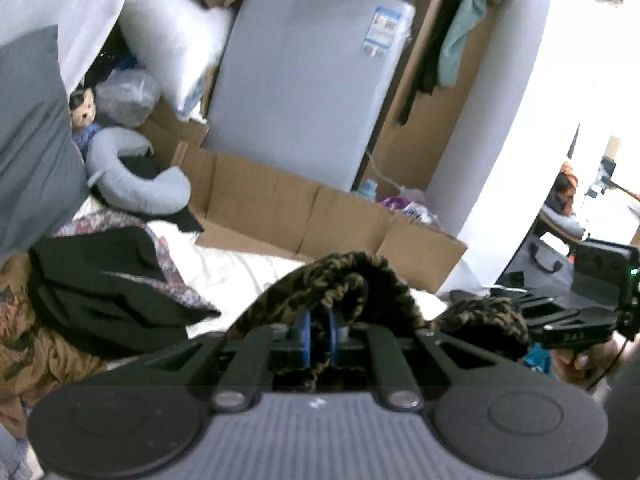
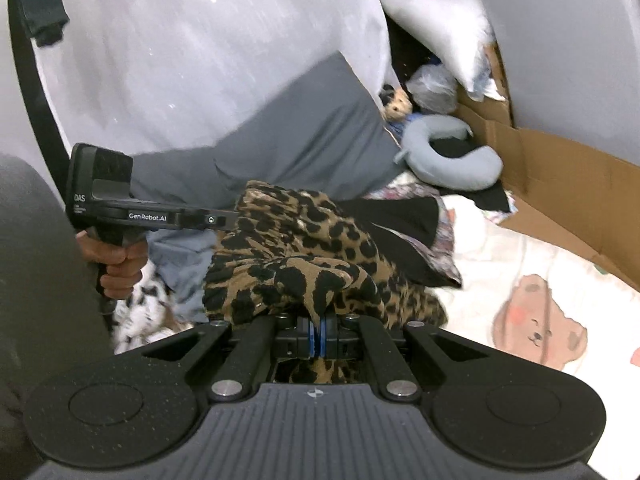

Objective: Fold clothes
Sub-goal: 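Carry the leopard-print garment with both tools onto the open bear-print sheet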

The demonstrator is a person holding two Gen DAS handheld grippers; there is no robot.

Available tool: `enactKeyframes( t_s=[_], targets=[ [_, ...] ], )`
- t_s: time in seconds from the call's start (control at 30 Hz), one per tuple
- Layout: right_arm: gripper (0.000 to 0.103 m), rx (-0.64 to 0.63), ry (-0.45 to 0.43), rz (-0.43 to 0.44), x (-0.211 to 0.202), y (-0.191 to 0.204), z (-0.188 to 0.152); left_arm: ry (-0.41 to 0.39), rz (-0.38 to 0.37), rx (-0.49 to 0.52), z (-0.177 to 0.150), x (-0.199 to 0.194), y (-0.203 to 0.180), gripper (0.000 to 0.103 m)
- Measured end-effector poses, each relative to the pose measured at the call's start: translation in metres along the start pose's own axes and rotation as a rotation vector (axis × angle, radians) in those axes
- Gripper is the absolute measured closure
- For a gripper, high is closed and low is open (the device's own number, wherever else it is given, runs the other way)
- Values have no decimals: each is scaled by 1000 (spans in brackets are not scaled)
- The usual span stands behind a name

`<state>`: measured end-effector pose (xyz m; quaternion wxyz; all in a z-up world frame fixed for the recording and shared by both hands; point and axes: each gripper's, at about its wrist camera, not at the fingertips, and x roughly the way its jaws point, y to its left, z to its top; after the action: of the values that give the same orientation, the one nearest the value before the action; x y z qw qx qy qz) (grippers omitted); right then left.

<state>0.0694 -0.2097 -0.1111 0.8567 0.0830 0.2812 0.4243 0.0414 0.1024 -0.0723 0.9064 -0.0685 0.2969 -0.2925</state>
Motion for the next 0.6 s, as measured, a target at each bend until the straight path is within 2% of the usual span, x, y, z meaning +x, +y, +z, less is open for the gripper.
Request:
enactKeyframes(
  t_s=[0.1,0.2,0.6],
  targets=[
    [102,13,-25,37,-9,2,4,-4,-13,18,9,-11,-6,95],
    [102,29,-28,34,-9,-1,4,4,-18,41,13,-11,-7,95],
    [102,129,59,-62,5,-36,-28,127,-24,13,-9,52,17,95]
  ],
)
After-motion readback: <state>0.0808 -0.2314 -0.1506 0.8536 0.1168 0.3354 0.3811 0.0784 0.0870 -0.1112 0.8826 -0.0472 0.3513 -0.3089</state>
